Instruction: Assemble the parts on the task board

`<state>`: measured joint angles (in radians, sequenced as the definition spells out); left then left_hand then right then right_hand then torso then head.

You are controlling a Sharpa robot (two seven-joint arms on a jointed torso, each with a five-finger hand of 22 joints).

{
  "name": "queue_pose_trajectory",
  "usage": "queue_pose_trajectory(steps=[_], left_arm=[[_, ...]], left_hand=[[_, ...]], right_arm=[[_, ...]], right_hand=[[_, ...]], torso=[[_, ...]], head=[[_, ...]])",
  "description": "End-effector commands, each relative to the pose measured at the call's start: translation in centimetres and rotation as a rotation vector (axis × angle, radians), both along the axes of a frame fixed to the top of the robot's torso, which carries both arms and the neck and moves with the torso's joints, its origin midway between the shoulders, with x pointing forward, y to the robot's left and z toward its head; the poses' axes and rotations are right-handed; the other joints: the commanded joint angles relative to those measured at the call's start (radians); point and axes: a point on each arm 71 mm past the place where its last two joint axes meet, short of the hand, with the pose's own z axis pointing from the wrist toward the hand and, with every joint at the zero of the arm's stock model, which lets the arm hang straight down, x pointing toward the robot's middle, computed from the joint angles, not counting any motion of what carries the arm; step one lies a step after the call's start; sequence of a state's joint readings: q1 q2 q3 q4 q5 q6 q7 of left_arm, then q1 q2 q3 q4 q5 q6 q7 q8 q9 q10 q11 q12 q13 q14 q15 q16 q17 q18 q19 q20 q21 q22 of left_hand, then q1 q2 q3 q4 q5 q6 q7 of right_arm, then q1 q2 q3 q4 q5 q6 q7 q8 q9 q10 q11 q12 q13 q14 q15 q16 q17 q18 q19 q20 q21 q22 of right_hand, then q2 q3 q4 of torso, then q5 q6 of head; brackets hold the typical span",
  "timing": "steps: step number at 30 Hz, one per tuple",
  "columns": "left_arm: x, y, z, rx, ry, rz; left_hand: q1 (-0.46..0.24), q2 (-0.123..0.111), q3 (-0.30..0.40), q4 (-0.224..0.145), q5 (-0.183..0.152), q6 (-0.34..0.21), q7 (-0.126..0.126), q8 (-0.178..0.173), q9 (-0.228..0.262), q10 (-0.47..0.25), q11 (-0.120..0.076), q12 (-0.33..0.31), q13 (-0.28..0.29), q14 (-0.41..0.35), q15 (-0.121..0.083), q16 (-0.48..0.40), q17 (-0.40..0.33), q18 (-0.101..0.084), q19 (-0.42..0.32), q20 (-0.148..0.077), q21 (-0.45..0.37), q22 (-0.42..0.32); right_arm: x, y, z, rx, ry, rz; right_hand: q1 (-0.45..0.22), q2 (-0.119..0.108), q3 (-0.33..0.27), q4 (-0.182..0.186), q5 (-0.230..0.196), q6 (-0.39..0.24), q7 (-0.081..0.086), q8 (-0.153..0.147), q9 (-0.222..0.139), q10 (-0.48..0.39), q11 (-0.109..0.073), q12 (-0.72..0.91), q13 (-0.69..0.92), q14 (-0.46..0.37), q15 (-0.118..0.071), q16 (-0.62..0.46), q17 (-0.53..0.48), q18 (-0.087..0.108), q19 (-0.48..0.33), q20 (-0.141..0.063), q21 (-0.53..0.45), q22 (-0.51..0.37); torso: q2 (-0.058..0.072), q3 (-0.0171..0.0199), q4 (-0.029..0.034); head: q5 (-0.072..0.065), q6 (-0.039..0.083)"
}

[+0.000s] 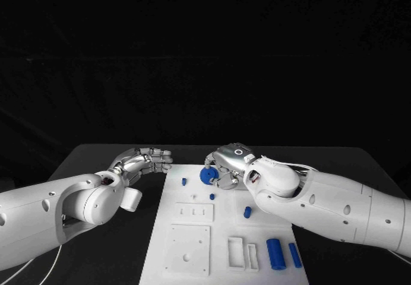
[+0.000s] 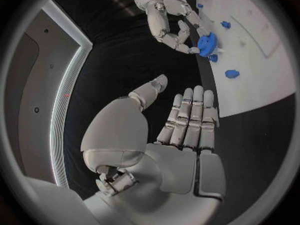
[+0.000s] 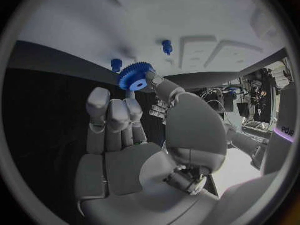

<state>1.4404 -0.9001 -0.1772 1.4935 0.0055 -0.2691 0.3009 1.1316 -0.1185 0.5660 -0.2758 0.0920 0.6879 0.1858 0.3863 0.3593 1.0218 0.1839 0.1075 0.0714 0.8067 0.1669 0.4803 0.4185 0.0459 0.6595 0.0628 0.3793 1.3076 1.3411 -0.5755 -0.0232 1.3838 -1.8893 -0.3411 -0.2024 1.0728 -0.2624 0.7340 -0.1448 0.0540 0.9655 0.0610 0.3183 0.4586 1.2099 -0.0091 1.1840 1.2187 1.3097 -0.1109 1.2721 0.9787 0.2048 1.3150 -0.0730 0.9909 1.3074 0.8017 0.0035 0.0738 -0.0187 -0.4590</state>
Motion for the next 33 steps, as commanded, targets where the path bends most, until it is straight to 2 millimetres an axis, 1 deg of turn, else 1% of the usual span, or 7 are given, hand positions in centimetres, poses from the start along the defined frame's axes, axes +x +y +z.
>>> queue_pose_trajectory(steps=[1,5,15,19,25,29,33], left_arm=[[-0.1,-0.3,0.2,-0.006,-0.01,-0.021],[-0.1,-0.3,0.2,-0.006,-0.009,-0.021],[-0.1,-0.4,0.2,-0.005,-0.008,-0.024],[-0.1,-0.3,0.2,-0.005,-0.008,-0.022],[-0.1,-0.4,0.2,-0.004,-0.008,-0.024],[-0.1,-0.3,0.2,-0.003,-0.008,-0.022],[-0.1,-0.3,0.2,-0.003,-0.007,-0.023]], left_hand=[[-0.002,-0.004,0.004,0.0,-0.001,-0.004,0.031,-0.006,0.002,-0.003,0.0,-0.007,0.0,-0.006,-0.002,0.004,-0.001,0.019,-0.008,0.001,0.005,0.021],[-0.002,-0.004,0.004,0.0,-0.001,-0.004,0.031,-0.006,0.002,-0.003,0.0,-0.007,0.0,-0.006,-0.001,0.004,-0.001,0.019,-0.008,0.001,0.005,0.021],[-0.002,-0.004,0.004,0.0,-0.001,-0.004,0.031,-0.006,0.002,-0.003,0.0,-0.007,0.0,-0.006,-0.001,0.004,-0.002,0.019,-0.008,0.001,0.005,0.021],[-0.002,-0.004,0.004,0.0,-0.001,-0.004,0.031,-0.006,0.002,-0.003,0.0,-0.007,0.0,-0.006,-0.001,0.004,-0.002,0.019,-0.008,0.001,0.005,0.021],[-0.002,-0.004,0.004,0.0,-0.001,-0.004,0.031,-0.006,0.002,-0.003,0.0,-0.007,0.0,-0.006,-0.001,0.004,-0.002,0.019,-0.008,0.002,0.005,0.021],[-0.002,-0.004,0.004,0.0,-0.001,-0.004,0.031,-0.006,0.002,-0.003,0.0,-0.007,0.0,-0.006,-0.001,0.004,-0.002,0.019,-0.008,0.002,0.005,0.021],[-0.003,-0.004,0.004,0.0,-0.001,-0.004,0.031,-0.006,0.002,-0.003,0.0,-0.007,0.0,-0.006,-0.001,0.004,-0.002,0.019,-0.008,0.002,0.005,0.021]], right_arm=[[0.0,0.2,-0.2,-0.011,-0.018,0.002],[0.2,0.5,-0.6,-0.022,-0.005,-0.003],[0.8,0.5,-1.2,-0.035,0.0,-0.015],[0.8,0.8,-1.1,-0.032,-0.002,-0.011],[0.9,0.6,-1.3,-0.045,0.005,-0.017],[1.0,0.4,-1.4,-0.044,0.021,-0.025],[1.2,0.2,-1.4,-0.029,0.036,-0.032]], right_hand=[[0.006,-0.008,0.002,0.005,-0.001,0.043,0.039,0.002,0.001,0.002,-0.002,-0.006,-0.001,0.001,-0.007,-0.001,0.001,0.057,0.001,-0.003,0.004,0.018],[0.007,-0.009,0.004,0.007,-0.001,0.042,0.04,0.001,0.001,0.002,-0.002,-0.008,-0.002,0.001,-0.007,-0.002,0.001,0.057,0.001,-0.003,0.004,0.018],[0.008,-0.011,0.008,0.013,-0.002,0.035,0.042,-0.003,0.0,-0.012,0.0,-0.025,-0.015,0.001,-0.005,-0.005,0.001,0.057,-0.001,-0.002,0.004,0.018],[0.009,-0.012,0.009,0.015,-0.001,0.032,0.043,-0.005,-0.001,-0.016,0.001,-0.029,-0.019,0.001,-0.004,-0.006,0.0,0.057,-0.002,-0.002,0.004,0.017],[0.01,-0.014,0.01,0.016,-0.002,0.029,0.044,-0.007,-0.002,-0.018,0.002,-0.033,-0.021,0.001,-0.003,-0.007,0.0,0.057,-0.003,-0.001,0.004,0.017],[0.011,-0.017,0.009,0.016,-0.002,0.025,0.046,-0.009,-0.003,-0.021,0.004,-0.036,-0.023,0.001,-0.002,-0.009,0.0,0.057,-0.004,-0.001,0.004,0.017],[0.005,-0.026,-0.004,0.014,-0.002,-0.01,0.055,-0.029,-0.012,-0.034,0.012,-0.05,-0.034,0.0,0.006,-0.013,-0.001,0.057,-0.008,0.001,0.003,0.017]], torso=[[0.003,-0.0032,0.0069],[0.007,-0.0055,0.0109],[0.008,-0.0071,0.0132],[0.008,-0.0054,0.0114],[0.009,-0.007,0.0127],[0.009,-0.0061,0.0108],[0.009,-0.0061,0.01]], head=[[-0.005,-0.003],[-0.007,-0.002],[-0.005,-0.006],[-0.002,-0.006],[-0.005,-0.005],[-0.003,-0.007],[-0.003,-0.008]])
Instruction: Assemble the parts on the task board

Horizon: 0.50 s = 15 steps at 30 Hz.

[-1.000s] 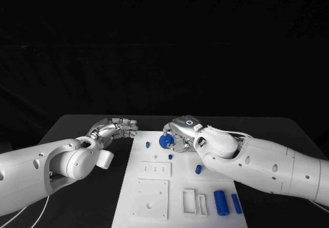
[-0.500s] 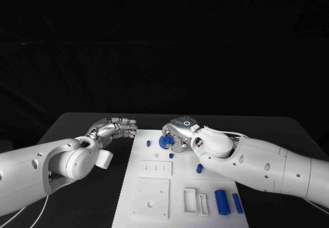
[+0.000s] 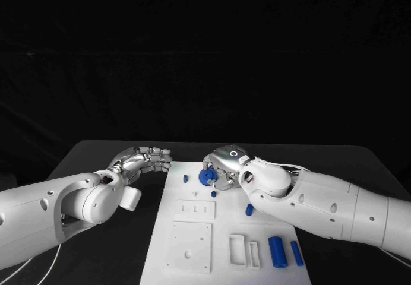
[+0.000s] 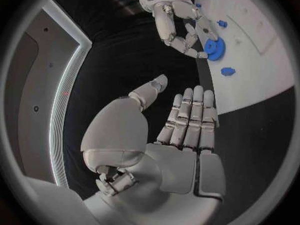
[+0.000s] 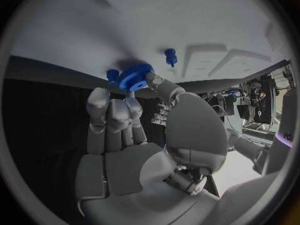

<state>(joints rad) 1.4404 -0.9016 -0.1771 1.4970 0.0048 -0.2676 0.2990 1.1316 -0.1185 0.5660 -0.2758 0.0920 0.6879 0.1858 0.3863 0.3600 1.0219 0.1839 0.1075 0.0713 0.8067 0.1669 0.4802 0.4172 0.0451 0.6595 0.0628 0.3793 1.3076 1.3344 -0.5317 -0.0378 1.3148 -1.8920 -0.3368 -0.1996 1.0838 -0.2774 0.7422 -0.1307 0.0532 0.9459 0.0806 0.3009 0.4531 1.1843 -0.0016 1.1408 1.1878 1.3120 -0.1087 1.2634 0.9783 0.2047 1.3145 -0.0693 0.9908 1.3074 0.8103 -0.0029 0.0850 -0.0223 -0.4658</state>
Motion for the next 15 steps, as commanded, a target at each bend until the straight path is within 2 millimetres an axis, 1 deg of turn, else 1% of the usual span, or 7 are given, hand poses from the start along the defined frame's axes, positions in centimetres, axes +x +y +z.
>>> queue_pose_trajectory(steps=[1,4,5,7,11,13,15], left_arm=[[-0.03,-0.27,0.2,-0.004,-0.009,-0.02],[-0.03,-0.28,0.19,-0.004,-0.008,-0.022],[-0.02,-0.27,0.19,-0.003,-0.008,-0.021],[-0.02,-0.24,0.18,-0.003,-0.008,-0.02],[0.02,-0.18,0.17,-0.002,-0.006,-0.019],[0.02,-0.18,0.17,-0.002,-0.006,-0.019],[0.01,-0.2,0.16,-0.002,-0.005,-0.02]], left_hand=[[-0.003,-0.004,0.004,0.0,-0.001,-0.004,0.032,-0.006,0.002,-0.003,0.0,-0.007,0.0,-0.007,-0.001,0.004,-0.001,0.02,-0.008,0.002,0.005,0.021],[-0.003,-0.004,0.004,0.0,-0.001,-0.004,0.032,-0.006,0.002,-0.003,0.0,-0.007,0.0,-0.007,-0.001,0.004,-0.001,0.02,-0.008,0.002,0.005,0.021],[-0.003,-0.004,0.004,0.0,-0.001,-0.004,0.032,-0.006,0.002,-0.003,0.0,-0.007,0.0,-0.007,-0.001,0.004,-0.001,0.02,-0.008,0.002,0.005,0.021],[-0.003,-0.004,0.004,0.0,-0.001,-0.004,0.032,-0.006,0.002,-0.003,0.0,-0.007,0.0,-0.007,-0.001,0.005,-0.001,0.02,-0.009,0.002,0.005,0.021],[-0.004,-0.004,0.004,0.001,-0.001,-0.005,0.032,-0.006,0.002,-0.004,0.001,-0.008,-0.001,-0.007,-0.001,0.004,-0.001,0.02,-0.009,0.002,0.005,0.021],[-0.005,-0.004,0.003,0.001,-0.001,-0.005,0.032,-0.006,0.002,-0.004,0.001,-0.008,-0.001,-0.008,-0.001,0.004,-0.002,0.02,-0.009,0.002,0.005,0.021],[-0.008,-0.005,0.003,0.002,-0.002,-0.005,0.032,-0.006,0.002,-0.005,0.001,-0.009,-0.001,-0.009,0.0,0.004,-0.002,0.02,-0.01,0.002,0.005,0.02]], right_arm=[[0.22,-0.32,-0.24,0.0,0.027,-0.016],[0.26,-0.43,-0.25,0.006,0.033,-0.019],[0.3,-0.5,-0.26,0.007,0.035,-0.022],[0.36,-0.63,-0.3,0.014,0.043,-0.025],[0.48,-0.81,-0.41,0.014,0.06,-0.029],[0.51,-0.85,-0.46,0.016,0.07,-0.031],[0.54,-0.88,-0.53,0.02,0.085,-0.033]], right_hand=[[-0.009,-0.013,-0.021,-0.003,0.0,-0.011,0.041,-0.023,-0.012,-0.011,0.01,-0.009,-0.004,-0.002,0.009,-0.006,-0.001,0.057,-0.009,-0.003,0.003,0.017],[-0.015,-0.014,-0.034,-0.006,0.001,-0.039,0.046,-0.038,-0.019,-0.016,0.015,-0.013,-0.006,-0.002,0.014,-0.008,-0.001,0.057,-0.012,-0.002,0.002,0.017],[-0.017,-0.014,-0.038,-0.005,0.009,-0.057,0.047,-0.048,-0.023,-0.018,0.016,-0.015,-0.007,-0.002,0.015,-0.008,0.0,0.057,-0.012,-0.002,0.002,0.016],[-0.018,-0.014,-0.039,-0.004,0.05,-0.071,0.048,-0.054,-0.026,-0.023,0.018,-0.018,-0.009,-0.002,0.016,-0.01,0.0,0.057,-0.013,-0.002,0.001,0.016],[-0.029,-0.014,-0.052,-0.003,0.102,-0.083,0.051,-0.057,-0.028,-0.028,0.02,-0.019,-0.009,-0.001,0.018,-0.012,0.002,0.057,-0.014,-0.002,0.001,0.016],[-0.031,-0.013,-0.055,-0.003,0.113,-0.084,0.051,-0.056,-0.028,-0.028,0.02,-0.019,-0.01,-0.001,0.018,-0.012,0.003,0.057,-0.014,-0.002,0.001,0.016],[-0.032,-0.012,-0.055,0.0,0.152,-0.078,0.047,-0.051,-0.026,-0.027,0.017,-0.017,-0.008,-0.001,0.015,-0.013,0.004,0.057,-0.014,-0.003,0.001,0.016]], torso=[[0.0,0.0,-0.0011],[0.0,0.0003,0.0003],[0.0,0.0006,0.0006],[0.0,0.0009,0.0007],[0.0,0.0002,0.0],[0.0,0.0002,0.0],[0.0,0.0,-0.0002]], head=[[0.0,-0.001],[-0.001,0.0],[-0.002,-0.001],[-0.002,-0.002],[-0.001,0.0],[-0.001,-0.001],[-0.002,-0.001]])
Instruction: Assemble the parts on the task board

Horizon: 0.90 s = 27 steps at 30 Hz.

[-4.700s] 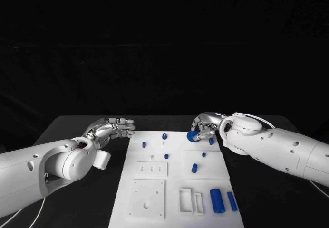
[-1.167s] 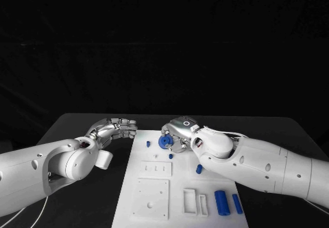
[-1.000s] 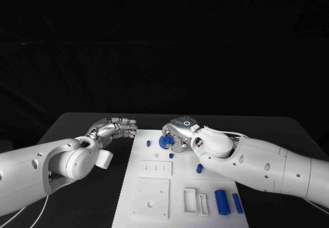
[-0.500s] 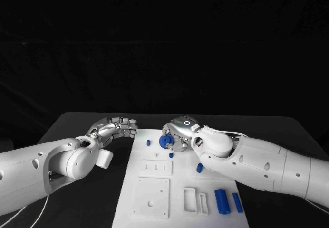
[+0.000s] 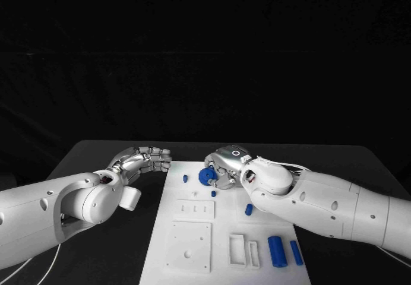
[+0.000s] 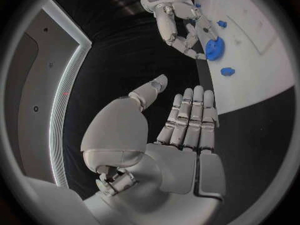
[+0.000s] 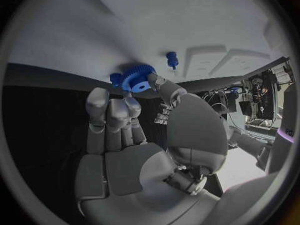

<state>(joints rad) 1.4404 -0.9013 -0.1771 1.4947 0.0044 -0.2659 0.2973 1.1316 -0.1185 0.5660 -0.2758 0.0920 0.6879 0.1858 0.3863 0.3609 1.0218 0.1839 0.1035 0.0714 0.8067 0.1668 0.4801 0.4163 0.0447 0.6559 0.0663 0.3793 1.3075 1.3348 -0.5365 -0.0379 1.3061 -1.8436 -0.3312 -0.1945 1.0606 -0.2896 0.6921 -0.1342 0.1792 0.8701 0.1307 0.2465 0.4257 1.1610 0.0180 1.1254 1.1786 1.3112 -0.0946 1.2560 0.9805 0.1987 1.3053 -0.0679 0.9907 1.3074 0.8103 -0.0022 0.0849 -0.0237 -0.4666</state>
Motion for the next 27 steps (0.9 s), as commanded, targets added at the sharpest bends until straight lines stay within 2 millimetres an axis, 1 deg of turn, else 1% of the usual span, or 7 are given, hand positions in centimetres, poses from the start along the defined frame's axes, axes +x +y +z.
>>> queue_pose_trajectory(steps=[1,4,5,6,9,15,27], left_arm=[[0.0,-0.3,0.2,-0.003,-0.006,-0.021],[0.0,-0.3,0.1,-0.003,-0.001,-0.027],[-0.1,-0.3,0.1,-0.003,0.001,-0.029],[-0.1,-0.3,0.1,-0.003,0.002,-0.029],[-0.1,-0.3,0.1,-0.003,0.003,-0.03],[-0.1,-0.3,0.1,-0.003,0.003,-0.03],[0.0,-0.2,0.1,-0.002,0.003,-0.026]], left_hand=[[-0.009,-0.005,0.002,0.003,-0.002,-0.006,0.032,-0.007,0.001,-0.006,0.002,-0.005,-0.001,-0.009,0.0,0.004,-0.002,0.02,-0.007,-0.001,0.005,0.021],[-0.012,-0.004,0.002,0.006,-0.003,-0.007,0.033,-0.008,0.001,-0.008,0.003,-0.006,-0.001,-0.01,0.0,0.004,-0.002,0.02,-0.008,0.0,0.005,0.02],[-0.013,-0.003,0.002,0.007,-0.003,-0.008,0.033,-0.008,0.001,-0.008,0.003,-0.007,-0.001,-0.01,0.0,0.004,-0.003,0.02,-0.008,0.0,0.005,0.02],[-0.014,-0.003,0.002,0.008,-0.003,-0.008,0.033,-0.008,0.001,-0.009,0.003,-0.007,-0.001,-0.01,0.0,0.004,-0.003,0.019,-0.008,0.0,0.005,0.02],[-0.016,-0.002,0.002,0.009,-0.002,-0.009,0.033,-0.008,0.001,-0.009,0.003,-0.007,-0.001,-0.011,0.001,0.004,-0.003,0.019,-0.009,0.0,0.004,0.02],[-0.019,-0.002,0.001,0.011,-0.002,-0.011,0.034,-0.01,0.001,-0.012,0.004,-0.009,-0.002,-0.011,0.001,0.005,-0.004,0.019,-0.01,0.0,0.004,0.02],[-0.02,-0.002,0.001,0.013,-0.002,-0.013,0.035,-0.011,0.001,-0.014,0.005,-0.01,-0.002,-0.012,0.001,0.005,-0.004,0.02,-0.01,0.0,0.004,0.02]], right_arm=[[0.2,-0.3,-0.5,-0.007,0.057,-0.015],[0.3,-0.5,-0.6,-0.018,0.079,-0.019],[0.3,-0.6,-0.7,-0.023,0.083,-0.018],[0.3,-0.7,-0.7,-0.024,0.085,-0.018],[0.3,-0.8,-0.7,-0.022,0.094,-0.018],[0.3,-1.0,-0.8,-0.025,0.106,-0.021],[0.2,-1.4,-0.5,0.018,0.084,-0.009]], right_hand=[[-0.01,0.001,-0.006,0.005,0.044,-0.003,-0.004,0.004,0.002,-0.004,-0.004,-0.001,0.002,0.0,0.0,-0.006,0.002,0.063,-0.005,-0.004,0.001,0.016],[-0.02,0.002,-0.017,0.008,0.126,-0.012,-0.006,0.003,0.001,-0.007,-0.006,-0.003,0.001,0.0,-0.002,-0.007,0.004,0.063,-0.005,-0.004,0.001,0.016],[-0.025,0.011,-0.006,0.013,0.251,-0.015,-0.009,0.005,0.003,-0.01,-0.011,-0.005,0.0,-0.001,0.003,-0.008,0.005,0.063,-0.008,-0.004,0.0,0.016],[-0.028,0.012,0.0,0.011,0.336,-0.016,-0.009,0.005,0.004,-0.011,-0.007,-0.004,0.001,-0.002,0.002,-0.008,0.006,0.063,-0.009,-0.004,0.0,0.016],[-0.02,0.033,0.032,-0.003,0.432,-0.013,-0.009,0.01,0.005,-0.012,-0.009,-0.004,0.001,-0.001,-0.004,-0.01,0.007,0.063,-0.011,-0.003,0.001,0.017],[-0.033,0.053,0.093,-0.011,0.458,-0.005,-0.008,0.017,0.006,-0.008,-0.008,0.0,0.004,0.001,-0.003,-0.011,0.01,0.063,-0.01,0.001,0.005,0.018],[-0.056,0.056,0.105,-0.017,0.459,-0.005,-0.006,0.019,0.005,-0.006,-0.006,0.002,0.005,0.002,-0.002,-0.011,0.012,0.063,-0.008,0.001,0.009,0.018]], torso=[[0.0,-0.0009,-0.0003],[0.0,-0.0006,-0.0002],[0.0,-0.0005,0.0004],[0.0,-0.0005,0.0004],[0.0,-0.0009,0.0005],[0.0,-0.0004,-0.0009],[0.0,-0.0009,-0.0002]], head=[[0.0,-0.002],[-0.001,-0.004],[-0.001,-0.004],[-0.001,-0.004],[0.0,-0.004],[0.0,-0.005],[-0.001,-0.007]])
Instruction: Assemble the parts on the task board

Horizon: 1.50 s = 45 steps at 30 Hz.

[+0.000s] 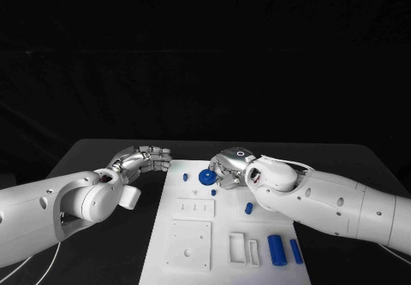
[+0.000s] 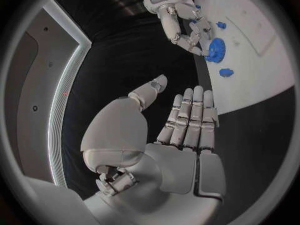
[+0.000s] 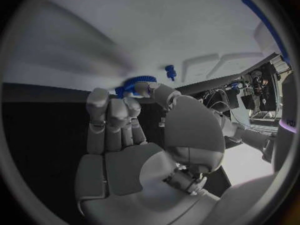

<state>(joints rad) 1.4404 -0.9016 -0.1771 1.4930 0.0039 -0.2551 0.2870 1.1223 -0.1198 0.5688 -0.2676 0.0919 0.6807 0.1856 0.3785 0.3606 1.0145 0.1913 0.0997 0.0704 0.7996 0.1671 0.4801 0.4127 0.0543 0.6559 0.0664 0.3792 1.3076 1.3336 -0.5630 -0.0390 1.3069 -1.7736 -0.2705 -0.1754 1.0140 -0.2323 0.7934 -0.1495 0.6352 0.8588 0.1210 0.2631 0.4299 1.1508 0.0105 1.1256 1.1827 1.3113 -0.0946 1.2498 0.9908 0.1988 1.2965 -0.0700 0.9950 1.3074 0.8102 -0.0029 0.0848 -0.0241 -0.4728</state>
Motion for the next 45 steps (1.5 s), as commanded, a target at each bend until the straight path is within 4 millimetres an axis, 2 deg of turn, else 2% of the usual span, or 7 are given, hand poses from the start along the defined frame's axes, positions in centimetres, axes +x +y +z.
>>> queue_pose_trajectory(steps=[1,7,15,18,33,40,45], left_arm=[[0.0,-0.2,0.2,-0.003,-0.008,-0.018],[0.0,0.0,0.2,-0.003,-0.009,-0.013],[0.3,0.4,0.2,0.003,-0.013,0.005],[0.3,0.6,0.2,0.003,-0.013,0.012],[0.5,1.0,0.3,0.006,-0.044,0.023],[0.5,1.0,0.2,0.007,-0.039,0.019],[0.6,1.2,0.2,0.011,-0.035,0.025]], left_hand=[[-0.011,-0.001,-0.001,0.005,-0.002,-0.006,0.035,-0.003,0.002,-0.007,-0.002,-0.007,-0.001,-0.005,0.0,0.005,-0.001,0.01,-0.01,0.0,0.004,0.02],[-0.011,-0.001,-0.001,0.005,-0.001,-0.007,0.035,-0.004,0.002,-0.008,-0.002,-0.007,-0.001,-0.005,0.0,0.006,-0.001,0.01,-0.01,0.0,0.004,0.02],[-0.008,-0.001,0.0,0.003,-0.001,-0.006,0.035,-0.003,0.002,-0.007,-0.002,-0.007,-0.001,-0.005,0.0,0.006,-0.002,0.011,-0.011,0.0,0.004,0.02],[-0.005,-0.003,0.001,0.001,-0.001,-0.006,0.035,-0.003,0.003,-0.007,-0.003,-0.006,0.0,-0.006,0.0,0.006,-0.002,0.011,-0.011,0.0,0.005,0.02],[0.001,0.003,0.004,-0.002,0.002,0.012,0.029,0.007,0.01,0.03,-0.018,0.014,0.007,0.012,-0.007,0.022,-0.001,0.012,-0.002,-0.005,0.012,0.021],[0.001,0.003,0.004,-0.002,0.001,0.012,0.028,0.007,0.01,0.03,-0.018,0.014,0.007,0.012,-0.007,0.022,-0.001,0.012,-0.002,-0.005,0.013,0.021],[0.001,0.003,0.004,-0.002,0.001,0.012,0.028,0.007,0.01,0.029,-0.018,0.014,0.006,0.011,-0.007,0.022,-0.001,0.012,-0.002,-0.005,0.012,0.021]], right_arm=[[-0.2,0.0,0.3,0.034,-0.015,0.019],[-0.2,-1.5,1.2,0.26,-0.019,0.033],[0.1,-5.0,3.1,0.482,0.087,0.025],[0.4,-7.1,4.1,0.491,0.11,0.022],[1.3,-16.4,3.7,0.471,0.191,-0.06],[1.5,-18.6,2.3,0.467,0.232,-0.119],[1.6,-18.9,1.4,0.463,0.249,-0.131]], right_hand=[[-0.01,-0.002,0.004,-0.003,0.002,0.006,0.004,0.002,0.0,0.004,0.002,0.002,0.001,0.002,-0.002,-0.005,0.002,0.063,0.001,0.003,0.004,0.018],[-0.018,-0.009,-0.006,-0.008,-0.046,0.006,0.004,0.005,0.001,0.014,0.001,0.009,0.006,0.005,-0.002,-0.004,0.004,0.063,0.008,-0.002,0.007,0.016],[-0.029,0.015,-0.165,-0.064,-0.265,-0.016,0.022,0.006,0.005,-0.015,0.018,0.004,0.004,-0.002,0.011,-0.007,0.011,0.063,0.0,-0.016,0.003,0.015],[-0.036,0.026,-0.218,-0.098,-0.295,-0.023,0.032,0.003,0.005,-0.028,0.028,0.005,0.007,-0.007,0.022,-0.008,0.014,0.063,-0.01,-0.017,0.001,0.016],[0.029,0.066,-0.371,-0.143,-0.225,-0.012,0.03,0.01,0.008,-0.047,0.026,0.013,0.005,-0.017,0.02,-0.01,0.026,0.063,-0.034,-0.017,0.002,0.019],[0.04,0.067,-0.407,-0.143,-0.21,-0.012,0.03,0.008,0.006,-0.051,0.026,0.012,0.002,-0.019,0.02,-0.014,0.027,0.063,-0.041,-0.013,0.001,0.018],[0.052,0.065,-0.421,-0.143,-0.2,-0.018,0.032,0.004,0.003,-0.057,0.028,0.009,-0.001,-0.023,0.022,-0.018,0.027,0.063,-0.047,-0.011,-0.002,0.017]], torso=[[0.0,-0.0005,0.0003],[-0.001,-0.0003,-0.0008],[-0.004,0.0017,-0.0056],[-0.007,0.0053,-0.011],[-0.015,0.0314,-0.0511],[-0.015,0.0416,-0.0581],[-0.014,0.0398,-0.057]], head=[[0.0,-0.001],[-0.002,0.003],[-0.005,0.012],[-0.006,0.015],[-0.023,0.026],[-0.027,0.026],[-0.026,0.025]])
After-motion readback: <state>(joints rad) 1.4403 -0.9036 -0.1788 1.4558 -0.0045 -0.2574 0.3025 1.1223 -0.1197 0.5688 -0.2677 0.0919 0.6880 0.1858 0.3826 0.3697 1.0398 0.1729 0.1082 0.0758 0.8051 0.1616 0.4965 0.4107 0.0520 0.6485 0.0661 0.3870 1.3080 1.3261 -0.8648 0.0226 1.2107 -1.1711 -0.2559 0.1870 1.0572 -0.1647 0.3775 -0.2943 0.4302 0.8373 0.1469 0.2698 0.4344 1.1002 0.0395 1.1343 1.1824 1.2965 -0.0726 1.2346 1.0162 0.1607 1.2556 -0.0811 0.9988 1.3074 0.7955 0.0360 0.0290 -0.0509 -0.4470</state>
